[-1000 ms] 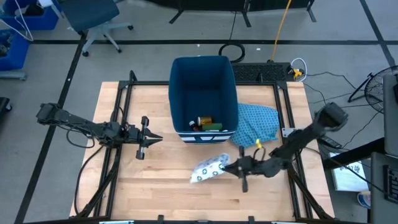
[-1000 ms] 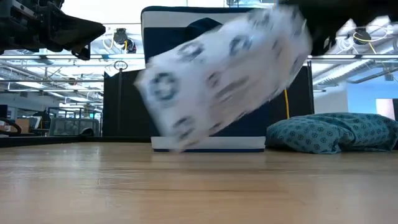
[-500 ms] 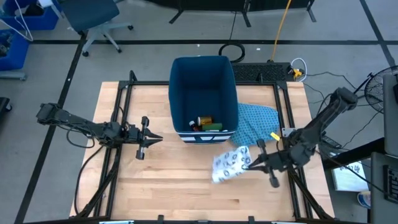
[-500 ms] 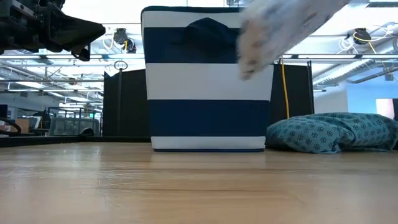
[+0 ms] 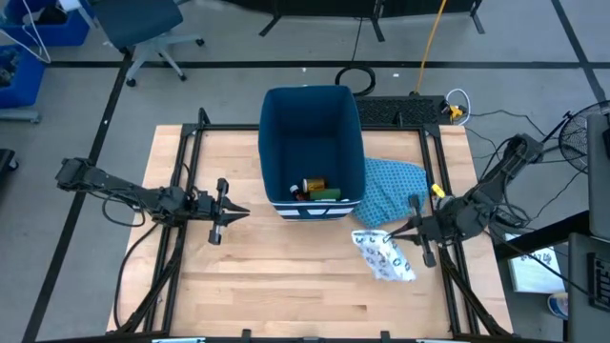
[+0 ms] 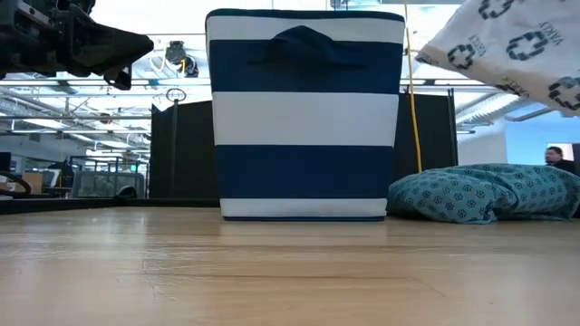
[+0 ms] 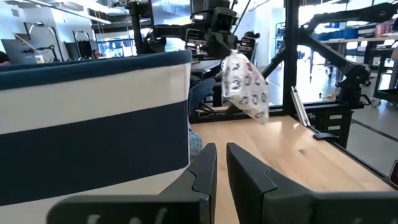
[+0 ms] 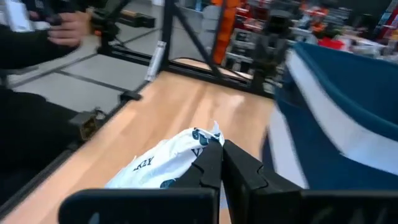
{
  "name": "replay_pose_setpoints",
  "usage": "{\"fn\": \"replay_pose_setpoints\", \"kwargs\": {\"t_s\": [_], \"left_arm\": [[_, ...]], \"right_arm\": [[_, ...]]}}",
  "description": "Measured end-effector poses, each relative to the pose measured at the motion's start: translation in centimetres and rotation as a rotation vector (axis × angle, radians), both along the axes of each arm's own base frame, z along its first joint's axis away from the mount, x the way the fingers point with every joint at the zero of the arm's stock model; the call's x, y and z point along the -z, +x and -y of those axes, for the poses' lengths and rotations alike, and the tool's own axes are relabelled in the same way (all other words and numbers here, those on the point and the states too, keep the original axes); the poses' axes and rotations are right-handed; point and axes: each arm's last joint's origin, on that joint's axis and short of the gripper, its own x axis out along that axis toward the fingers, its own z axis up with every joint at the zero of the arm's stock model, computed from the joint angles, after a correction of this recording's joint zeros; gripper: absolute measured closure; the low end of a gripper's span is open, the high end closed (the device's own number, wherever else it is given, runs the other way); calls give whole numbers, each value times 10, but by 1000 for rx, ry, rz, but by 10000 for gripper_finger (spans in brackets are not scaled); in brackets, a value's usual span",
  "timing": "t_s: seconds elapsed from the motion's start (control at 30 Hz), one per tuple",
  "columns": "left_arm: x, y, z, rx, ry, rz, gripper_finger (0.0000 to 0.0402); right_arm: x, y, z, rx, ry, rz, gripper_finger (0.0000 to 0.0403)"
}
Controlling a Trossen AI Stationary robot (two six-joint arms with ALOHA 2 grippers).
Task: Pick & place medical supplies in basket/bin
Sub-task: Put the white mailer bag into the blue bin
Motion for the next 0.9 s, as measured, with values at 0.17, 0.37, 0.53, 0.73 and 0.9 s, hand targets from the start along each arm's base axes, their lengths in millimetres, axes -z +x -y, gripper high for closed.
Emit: {"fn": "replay_pose_setpoints", "kwargs": {"t_s": [0.17, 0.37, 0.53, 0.73, 0.9], "left_arm": [[1, 0, 0, 1, -5, -10, 360], [2, 0, 0, 0, -1, -23, 360], [2, 0, 0, 1, 0, -23, 360], [2, 0, 0, 0, 0, -23, 360], [2, 0, 0, 0, 3, -22, 360]], "right_arm": [[-2, -11, 12, 47, 15, -2, 403], [10, -23, 24, 53, 63, 37, 403], [38, -32, 33, 77, 94, 54, 403], [63, -38, 40, 99, 161, 125, 403], [57, -40, 40, 68, 219, 230, 403]]}}
